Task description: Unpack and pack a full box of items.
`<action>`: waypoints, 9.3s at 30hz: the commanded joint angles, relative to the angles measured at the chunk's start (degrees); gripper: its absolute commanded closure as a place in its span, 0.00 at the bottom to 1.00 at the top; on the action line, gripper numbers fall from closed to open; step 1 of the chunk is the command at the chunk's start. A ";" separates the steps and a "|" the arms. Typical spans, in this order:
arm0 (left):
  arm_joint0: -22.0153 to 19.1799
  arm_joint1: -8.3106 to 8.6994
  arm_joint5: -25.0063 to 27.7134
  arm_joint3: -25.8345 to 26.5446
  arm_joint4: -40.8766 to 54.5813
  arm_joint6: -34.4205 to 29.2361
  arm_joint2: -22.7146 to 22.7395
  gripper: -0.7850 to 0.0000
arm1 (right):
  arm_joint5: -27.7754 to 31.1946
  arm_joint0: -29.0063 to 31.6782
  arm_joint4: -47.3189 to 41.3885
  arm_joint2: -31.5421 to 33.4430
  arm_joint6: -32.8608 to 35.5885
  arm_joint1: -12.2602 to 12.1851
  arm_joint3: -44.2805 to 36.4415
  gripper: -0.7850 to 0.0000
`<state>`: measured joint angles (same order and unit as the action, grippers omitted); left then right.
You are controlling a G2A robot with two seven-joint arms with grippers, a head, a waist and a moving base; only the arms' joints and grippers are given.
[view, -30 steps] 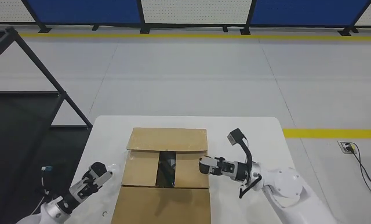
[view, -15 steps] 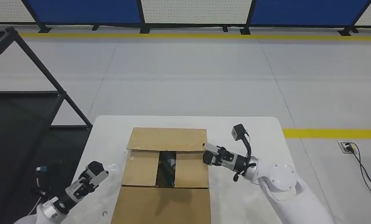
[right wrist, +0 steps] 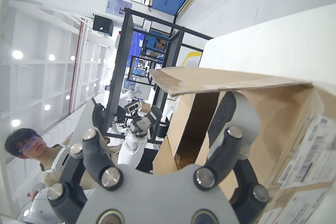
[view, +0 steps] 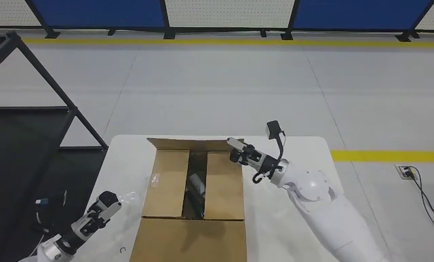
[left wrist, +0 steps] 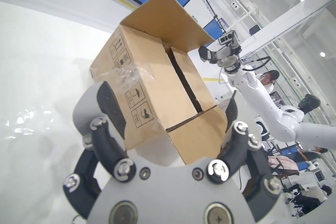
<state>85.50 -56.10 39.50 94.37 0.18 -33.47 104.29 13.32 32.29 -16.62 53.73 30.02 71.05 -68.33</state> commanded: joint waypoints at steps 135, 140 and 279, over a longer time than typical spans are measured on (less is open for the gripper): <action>2.78 1.30 4.49 -1.52 0.88 3.99 0.46 0.00 | -1.42 -19.14 -6.99 -13.57 20.25 22.83 25.39 0.00; 4.11 1.20 4.20 -1.66 2.54 6.45 2.37 0.00 | 0.70 -19.86 -9.41 -14.53 19.10 24.93 27.01 0.00; -6.97 1.24 -20.43 21.08 12.14 -19.65 5.74 0.00 | 10.90 12.07 9.70 24.04 29.92 12.79 -7.15 0.00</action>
<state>81.39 -55.10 19.73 116.78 10.87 -50.20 112.84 24.14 43.19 -6.61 76.67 59.16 84.20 -74.34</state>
